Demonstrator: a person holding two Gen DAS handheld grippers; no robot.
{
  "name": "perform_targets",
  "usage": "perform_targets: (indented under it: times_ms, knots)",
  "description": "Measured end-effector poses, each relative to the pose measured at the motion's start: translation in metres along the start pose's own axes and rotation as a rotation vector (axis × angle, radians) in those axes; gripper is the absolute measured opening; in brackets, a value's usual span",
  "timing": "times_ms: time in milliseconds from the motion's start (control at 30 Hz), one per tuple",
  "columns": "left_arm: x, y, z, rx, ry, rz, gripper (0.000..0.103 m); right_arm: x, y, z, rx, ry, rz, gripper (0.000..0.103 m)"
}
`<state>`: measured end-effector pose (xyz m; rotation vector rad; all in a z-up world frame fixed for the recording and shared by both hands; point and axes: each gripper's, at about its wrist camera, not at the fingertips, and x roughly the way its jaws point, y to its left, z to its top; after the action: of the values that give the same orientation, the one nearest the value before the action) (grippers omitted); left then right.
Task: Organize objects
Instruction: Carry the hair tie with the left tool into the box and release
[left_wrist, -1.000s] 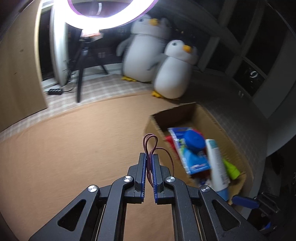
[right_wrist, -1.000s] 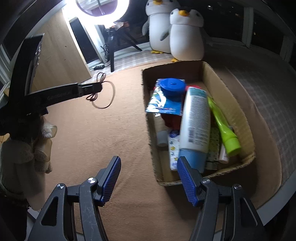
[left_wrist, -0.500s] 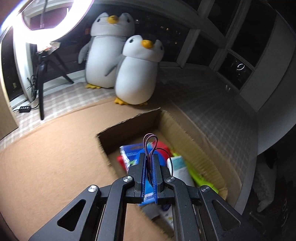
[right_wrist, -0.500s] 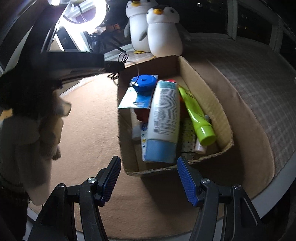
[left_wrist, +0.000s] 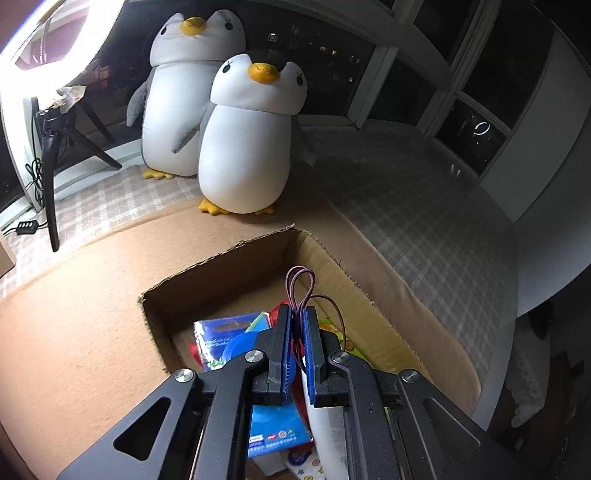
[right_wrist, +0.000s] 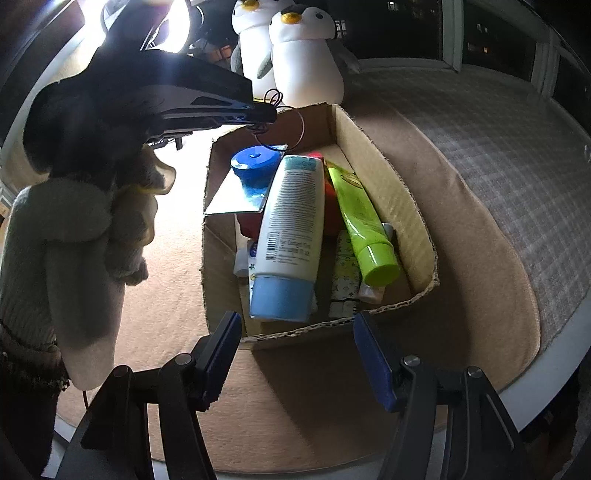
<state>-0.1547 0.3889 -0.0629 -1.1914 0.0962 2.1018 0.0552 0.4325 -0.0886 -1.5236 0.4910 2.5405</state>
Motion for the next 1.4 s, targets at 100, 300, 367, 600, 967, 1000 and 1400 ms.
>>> perform_targets:
  times_ms: [100, 300, 367, 600, 967, 1000, 1400]
  knots:
    - [0.003, -0.004, 0.002, 0.001, 0.0, -0.004, 0.006, 0.003, -0.002, 0.002, 0.002, 0.004, -0.001, 0.059]
    - [0.007, -0.008, 0.003, 0.003, 0.002, -0.008, 0.024, 0.005, -0.007, 0.004, 0.006, 0.007, -0.002, 0.059]
    - [0.008, -0.008, 0.004, 0.002, 0.004, -0.008, 0.029, 0.006, -0.008, 0.005, 0.007, 0.009, -0.002, 0.059]
    - [0.002, -0.009, 0.004, 0.007, -0.005, -0.006, 0.035, 0.007, -0.008, 0.006, 0.004, 0.009, -0.006, 0.061]
    - [-0.033, 0.005, -0.004, 0.009, -0.037, 0.015, 0.039, 0.008, 0.007, 0.006, -0.014, 0.009, 0.001, 0.061]
    - [-0.037, 0.007, -0.006, 0.008, -0.04, 0.019, 0.041, 0.008, 0.01, 0.005, -0.017, 0.01, 0.003, 0.061]
    - [-0.105, 0.064, -0.039, -0.05, -0.09, 0.092, 0.057, 0.01, 0.06, 0.01, -0.082, 0.006, 0.028, 0.062]
